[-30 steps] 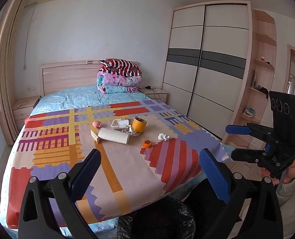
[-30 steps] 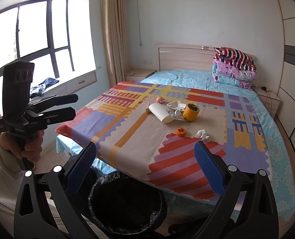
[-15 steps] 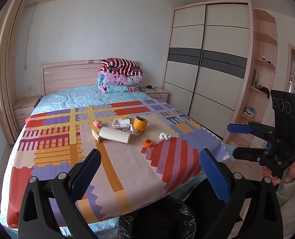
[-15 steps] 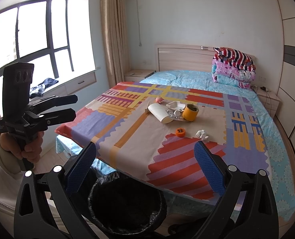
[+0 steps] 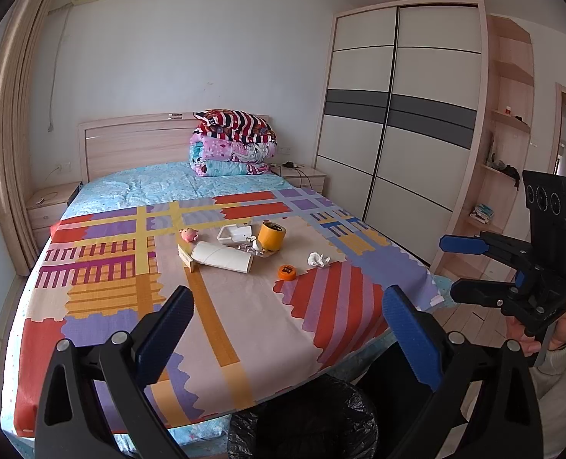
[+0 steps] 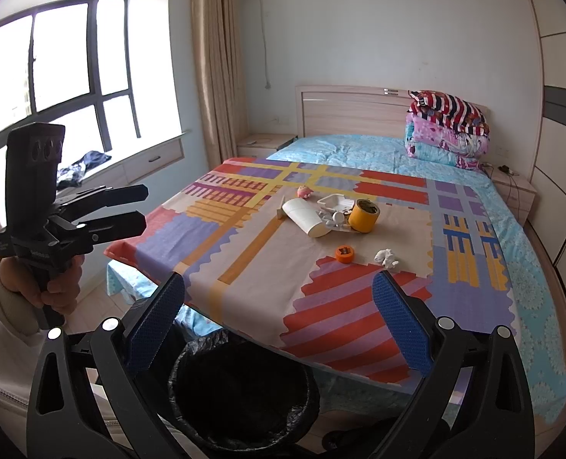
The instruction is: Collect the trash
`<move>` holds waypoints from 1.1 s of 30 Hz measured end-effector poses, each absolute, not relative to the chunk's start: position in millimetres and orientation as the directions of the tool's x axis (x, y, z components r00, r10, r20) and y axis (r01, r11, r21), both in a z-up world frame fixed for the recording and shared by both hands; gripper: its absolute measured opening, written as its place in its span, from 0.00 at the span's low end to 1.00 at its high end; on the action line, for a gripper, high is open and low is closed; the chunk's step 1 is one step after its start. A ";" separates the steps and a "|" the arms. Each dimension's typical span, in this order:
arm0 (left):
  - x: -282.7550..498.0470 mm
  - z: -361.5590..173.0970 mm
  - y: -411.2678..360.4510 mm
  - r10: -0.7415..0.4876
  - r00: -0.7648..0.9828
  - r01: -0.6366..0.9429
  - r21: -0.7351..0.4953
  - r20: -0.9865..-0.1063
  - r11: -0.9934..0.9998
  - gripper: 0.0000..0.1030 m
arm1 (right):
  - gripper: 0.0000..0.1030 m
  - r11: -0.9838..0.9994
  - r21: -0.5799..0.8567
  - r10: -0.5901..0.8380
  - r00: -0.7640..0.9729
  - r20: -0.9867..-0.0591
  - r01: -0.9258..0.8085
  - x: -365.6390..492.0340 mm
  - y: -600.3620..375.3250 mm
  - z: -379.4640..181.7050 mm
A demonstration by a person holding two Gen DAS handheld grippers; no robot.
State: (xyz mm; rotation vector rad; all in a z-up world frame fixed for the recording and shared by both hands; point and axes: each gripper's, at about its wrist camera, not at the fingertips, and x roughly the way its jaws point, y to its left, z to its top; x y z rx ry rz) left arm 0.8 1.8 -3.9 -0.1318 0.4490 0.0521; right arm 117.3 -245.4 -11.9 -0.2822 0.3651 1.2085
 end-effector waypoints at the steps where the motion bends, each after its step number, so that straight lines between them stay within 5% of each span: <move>1: 0.8 -3.8 1.9 0.021 0.900 -0.079 -0.116 -0.435 0.990 0.92 | 0.96 0.332 -0.019 0.853 0.309 -0.420 -0.943 117.2 -245.3 -11.9; 33: 34.8 -20.9 28.8 0.071 0.870 -0.139 -0.105 -0.489 0.985 0.92 | 0.96 0.379 -0.011 0.826 0.344 -0.447 -0.925 154.4 -219.7 -24.7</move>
